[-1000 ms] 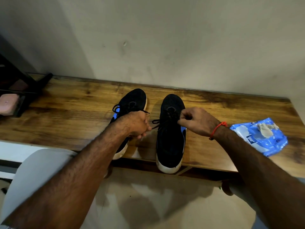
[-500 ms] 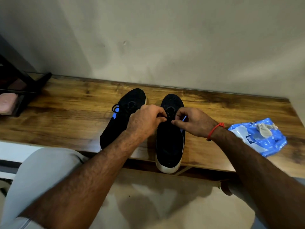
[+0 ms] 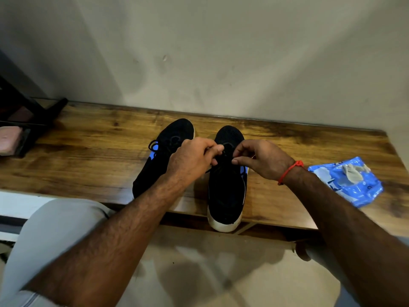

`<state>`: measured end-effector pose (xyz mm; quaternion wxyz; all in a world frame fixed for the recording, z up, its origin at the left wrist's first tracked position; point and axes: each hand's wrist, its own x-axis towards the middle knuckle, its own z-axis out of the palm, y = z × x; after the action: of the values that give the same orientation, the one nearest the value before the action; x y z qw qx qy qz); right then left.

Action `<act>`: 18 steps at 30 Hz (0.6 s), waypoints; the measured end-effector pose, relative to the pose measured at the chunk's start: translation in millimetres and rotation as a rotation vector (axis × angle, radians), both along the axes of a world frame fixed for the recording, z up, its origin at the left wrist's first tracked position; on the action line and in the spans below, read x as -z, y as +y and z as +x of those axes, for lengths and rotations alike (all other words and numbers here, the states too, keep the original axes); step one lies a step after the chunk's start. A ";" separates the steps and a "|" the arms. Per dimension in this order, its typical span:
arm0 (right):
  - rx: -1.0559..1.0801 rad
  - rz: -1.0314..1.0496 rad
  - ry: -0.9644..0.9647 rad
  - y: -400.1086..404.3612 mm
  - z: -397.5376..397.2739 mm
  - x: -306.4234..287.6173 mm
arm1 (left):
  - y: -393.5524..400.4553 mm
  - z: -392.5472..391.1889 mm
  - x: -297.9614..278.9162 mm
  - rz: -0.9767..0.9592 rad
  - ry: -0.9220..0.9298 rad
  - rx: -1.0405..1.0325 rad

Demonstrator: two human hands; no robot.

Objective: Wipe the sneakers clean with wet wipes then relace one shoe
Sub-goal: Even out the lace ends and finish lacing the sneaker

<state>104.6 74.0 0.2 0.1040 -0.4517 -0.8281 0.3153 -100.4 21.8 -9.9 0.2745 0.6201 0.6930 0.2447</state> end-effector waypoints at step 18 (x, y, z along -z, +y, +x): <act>-0.043 0.057 -0.027 -1.2 0.2 2.0 | -0.7 4.2 12.0 -0.078 0.053 0.094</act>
<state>104.7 72.8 -1.8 0.0990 -0.4348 -0.8476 0.2875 -96.3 21.1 -21.9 0.2913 0.6470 0.6791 0.1880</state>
